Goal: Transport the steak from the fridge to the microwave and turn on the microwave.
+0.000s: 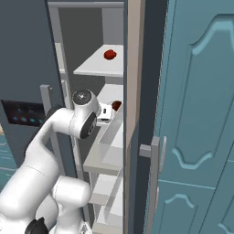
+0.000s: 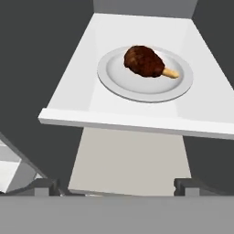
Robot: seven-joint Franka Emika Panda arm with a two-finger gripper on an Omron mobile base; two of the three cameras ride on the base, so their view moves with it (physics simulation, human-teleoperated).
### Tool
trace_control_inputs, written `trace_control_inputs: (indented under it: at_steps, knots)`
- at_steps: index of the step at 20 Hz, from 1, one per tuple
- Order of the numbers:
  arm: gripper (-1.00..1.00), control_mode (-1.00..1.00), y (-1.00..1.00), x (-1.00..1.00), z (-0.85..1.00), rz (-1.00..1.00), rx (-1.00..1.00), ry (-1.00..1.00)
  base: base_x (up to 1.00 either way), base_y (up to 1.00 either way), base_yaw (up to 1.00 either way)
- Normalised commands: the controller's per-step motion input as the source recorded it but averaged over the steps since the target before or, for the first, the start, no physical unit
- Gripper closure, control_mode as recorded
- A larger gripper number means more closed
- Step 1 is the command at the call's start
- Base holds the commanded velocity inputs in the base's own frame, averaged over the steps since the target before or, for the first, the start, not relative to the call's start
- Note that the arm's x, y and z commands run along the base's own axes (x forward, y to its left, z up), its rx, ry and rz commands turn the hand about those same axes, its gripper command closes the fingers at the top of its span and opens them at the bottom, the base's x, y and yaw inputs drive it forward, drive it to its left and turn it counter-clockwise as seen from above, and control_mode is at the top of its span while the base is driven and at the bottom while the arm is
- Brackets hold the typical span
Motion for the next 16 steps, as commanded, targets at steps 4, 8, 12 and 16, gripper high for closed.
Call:
trace_control_inputs:
  at_steps: [4, 8, 12, 16]
  knots:
    - [-1.0, -1.0, -0.25, 0.31, 0.0, 0.0, 0.0, -0.1, 0.0, 0.0, 0.0]
    - [-1.0, -1.0, -0.2, 0.3, 0.0, 0.0, 0.0, -0.05, 0.0, 0.0, 0.0]
    - [-1.0, -1.0, -0.06, 0.33, 0.0, 0.0, 0.0, 0.0, 0.0, 0.0, 0.0]
    - [-1.0, -1.0, -0.01, 0.4, 0.0, 0.0, 0.0, 0.0, 0.0, 0.0, 0.0]
